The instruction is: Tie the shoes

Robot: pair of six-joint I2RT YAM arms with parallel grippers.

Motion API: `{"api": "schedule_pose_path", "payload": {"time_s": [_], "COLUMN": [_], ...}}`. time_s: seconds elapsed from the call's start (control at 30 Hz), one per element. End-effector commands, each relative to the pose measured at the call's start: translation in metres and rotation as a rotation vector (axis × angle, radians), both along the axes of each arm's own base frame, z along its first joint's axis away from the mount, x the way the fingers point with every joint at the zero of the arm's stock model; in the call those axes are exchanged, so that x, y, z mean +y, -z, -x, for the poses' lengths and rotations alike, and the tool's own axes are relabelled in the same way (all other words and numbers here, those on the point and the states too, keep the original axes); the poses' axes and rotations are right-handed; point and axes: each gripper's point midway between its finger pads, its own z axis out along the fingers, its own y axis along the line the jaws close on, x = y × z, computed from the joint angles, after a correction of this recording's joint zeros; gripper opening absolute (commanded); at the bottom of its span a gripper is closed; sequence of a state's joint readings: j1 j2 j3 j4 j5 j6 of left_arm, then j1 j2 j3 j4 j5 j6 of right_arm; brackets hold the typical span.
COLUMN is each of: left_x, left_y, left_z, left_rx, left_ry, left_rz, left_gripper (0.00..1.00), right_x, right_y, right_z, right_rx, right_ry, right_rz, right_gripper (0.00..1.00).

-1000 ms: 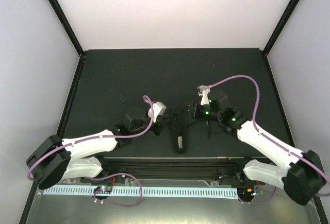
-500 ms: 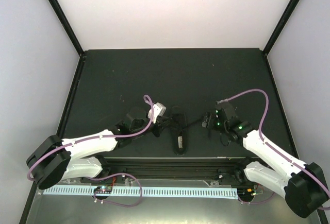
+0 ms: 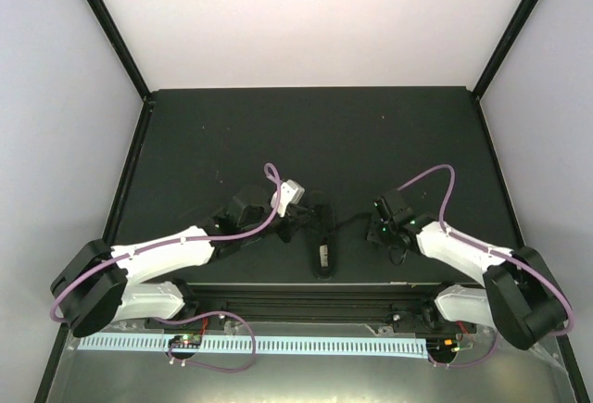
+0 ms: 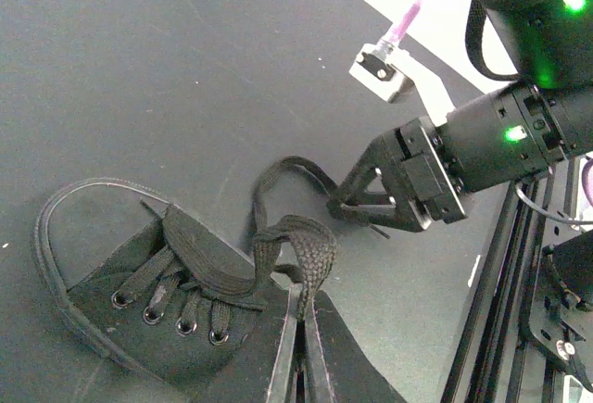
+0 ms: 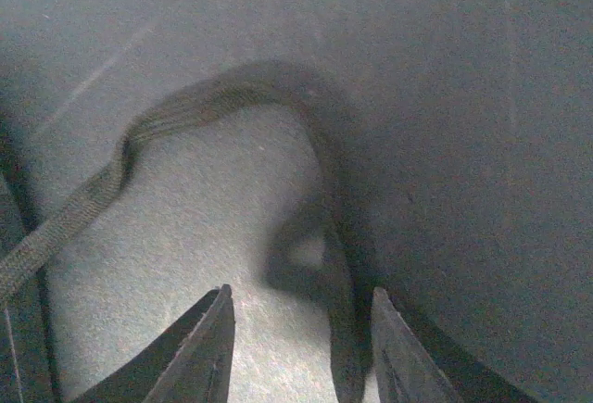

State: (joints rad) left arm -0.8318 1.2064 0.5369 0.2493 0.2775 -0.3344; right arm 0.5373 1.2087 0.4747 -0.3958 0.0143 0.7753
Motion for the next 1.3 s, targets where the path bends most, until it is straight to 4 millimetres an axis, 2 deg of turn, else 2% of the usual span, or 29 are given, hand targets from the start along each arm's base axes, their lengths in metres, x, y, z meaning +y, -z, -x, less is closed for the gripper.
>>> {"api": "schedule_pose_path", "payload": {"time_s": [0.0,0.1,0.17,0.2,0.27,0.3,0.37,0.43,0.5,0.53,0.7,0.8,0.9,1.07,1.17,1.27], "left_x": [-0.007,-0.009,-0.009,-0.010,-0.011,-0.012,-0.014,-0.016,-0.019,-0.021,-0.033,-0.043,-0.052,-0.054,-0.057,-0.060], "left_y": [-0.011,-0.011,-0.010,-0.010,-0.009,-0.009,-0.007,-0.007,-0.010,-0.005,-0.003,-0.008,-0.007,0.002,-0.001,-0.003], "left_z": [0.001,0.001,0.000,0.001,0.001,0.000,-0.001,-0.002,-0.001,-0.003,-0.006,-0.004,0.004,0.003,0.003,0.001], "left_rx": [0.008,0.010,0.009,0.007,0.005,0.008,0.011,0.012,0.003,0.015,0.041,0.039,0.038,0.049,0.047,0.046], "left_ry": [0.023,0.027,0.031,0.034,0.046,0.049,0.056,0.068,0.084,0.090,0.122,0.182,0.270,0.299,0.309,0.311], "left_rz": [0.019,0.014,0.010,0.007,0.000,-0.009,-0.034,-0.047,-0.043,-0.057,-0.069,-0.055,-0.068,-0.121,-0.113,-0.105], "left_gripper": [0.02,0.01,0.02,0.02,0.02,0.02,0.02,0.02,0.04,0.04,0.04,0.05,0.04,0.04,0.04,0.05], "right_x": [0.005,0.002,0.003,0.003,0.004,0.005,0.005,0.005,0.006,0.008,0.020,0.036,0.052,0.068,0.068,0.070], "right_y": [-0.001,0.003,0.007,0.009,0.009,0.006,-0.006,-0.028,-0.060,-0.078,-0.169,-0.207,-0.232,-0.275,-0.286,-0.285], "right_z": [-0.012,-0.013,-0.014,-0.014,-0.016,-0.017,-0.020,-0.023,-0.026,-0.027,-0.025,-0.020,-0.016,-0.005,-0.005,-0.007], "right_rx": [-0.023,-0.024,-0.019,-0.016,-0.016,-0.024,-0.064,-0.129,-0.218,-0.267,-0.515,-0.609,-0.652,-0.738,-0.767,-0.758], "right_ry": [-0.014,-0.008,-0.011,-0.014,-0.020,-0.019,-0.015,-0.009,-0.011,-0.017,-0.135,-0.239,-0.317,-0.392,-0.395,-0.403], "right_rz": [0.001,0.022,0.026,0.028,0.031,0.029,0.012,-0.017,-0.066,-0.092,-0.217,-0.291,-0.370,-0.514,-0.527,-0.519], "right_gripper": [0.41,0.41,0.36,0.29,0.07,0.02,0.02,0.02,0.02,0.02,0.02,0.02,0.02,0.02,0.02,0.02]}}
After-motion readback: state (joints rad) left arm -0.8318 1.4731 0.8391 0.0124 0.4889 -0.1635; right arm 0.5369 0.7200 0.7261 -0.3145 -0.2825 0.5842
